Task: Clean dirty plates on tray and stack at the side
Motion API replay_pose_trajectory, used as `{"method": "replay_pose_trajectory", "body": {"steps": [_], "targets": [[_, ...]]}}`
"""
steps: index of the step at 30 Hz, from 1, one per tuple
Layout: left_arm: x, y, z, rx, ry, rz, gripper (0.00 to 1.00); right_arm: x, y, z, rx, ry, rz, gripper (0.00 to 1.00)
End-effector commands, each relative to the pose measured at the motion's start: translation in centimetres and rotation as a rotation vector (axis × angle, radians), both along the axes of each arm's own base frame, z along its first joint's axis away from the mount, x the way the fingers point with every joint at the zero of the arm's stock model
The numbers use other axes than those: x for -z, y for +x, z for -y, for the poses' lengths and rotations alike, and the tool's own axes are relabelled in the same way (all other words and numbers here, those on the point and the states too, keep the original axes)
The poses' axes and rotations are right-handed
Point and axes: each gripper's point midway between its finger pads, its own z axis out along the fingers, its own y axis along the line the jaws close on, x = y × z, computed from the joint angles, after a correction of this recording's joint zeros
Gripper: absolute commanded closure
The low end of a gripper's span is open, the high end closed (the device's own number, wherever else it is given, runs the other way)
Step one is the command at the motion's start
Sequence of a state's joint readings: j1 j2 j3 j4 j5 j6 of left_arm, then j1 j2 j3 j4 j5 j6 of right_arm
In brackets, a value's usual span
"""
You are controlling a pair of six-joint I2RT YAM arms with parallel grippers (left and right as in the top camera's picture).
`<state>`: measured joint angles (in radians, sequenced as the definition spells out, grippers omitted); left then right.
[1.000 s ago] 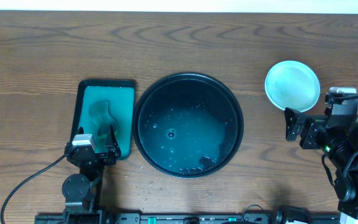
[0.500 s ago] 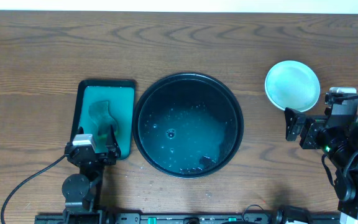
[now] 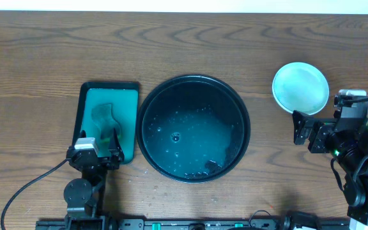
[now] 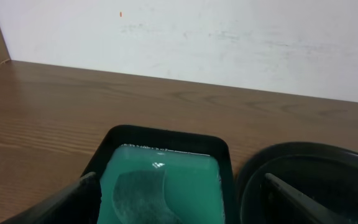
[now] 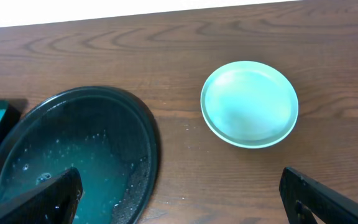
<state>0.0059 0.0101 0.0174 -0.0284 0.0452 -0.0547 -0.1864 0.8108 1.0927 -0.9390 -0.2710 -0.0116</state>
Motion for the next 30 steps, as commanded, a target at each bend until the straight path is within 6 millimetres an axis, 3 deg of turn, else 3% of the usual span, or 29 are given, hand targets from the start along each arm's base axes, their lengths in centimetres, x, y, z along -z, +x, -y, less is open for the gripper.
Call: {"method": "replay_pose_trajectory", "body": {"steps": [1, 6, 10, 13, 24, 30], "targets": [[1.6, -0.1, -0.8, -0.042, 0.013, -0.05, 0.19, -0.1, -0.2, 0.1, 0.0, -0.016, 0.009, 0.01], [1.6, -0.1, -0.8, -0.042, 0.013, -0.05, 0.19, -1.4, -1.8, 1.0, 0.063, -0.076, 0.095, 0.01], [1.6, -0.1, -0.8, -0.042, 0.013, -0.05, 0.19, -2.9, -2.8, 0.3, 0.043, -0.097, 0.262, 0.01], [1.6, -0.1, -0.8, -0.042, 0.013, -0.05, 0.19, -2.8, -3.2, -0.9, -0.005, -0.104, 0.39, 0.01], [1.6, -0.1, -0.8, -0.042, 0.013, -0.05, 0.19, 2.9, -2.7, -5.3, -0.227, -0.06, 0.706, 0.01], [1.6, -0.1, -0.8, -0.042, 0.013, -0.05, 0.19, 5.2, -2.1, -6.2, -0.269, -0.053, 0.769, 0.01]]}}
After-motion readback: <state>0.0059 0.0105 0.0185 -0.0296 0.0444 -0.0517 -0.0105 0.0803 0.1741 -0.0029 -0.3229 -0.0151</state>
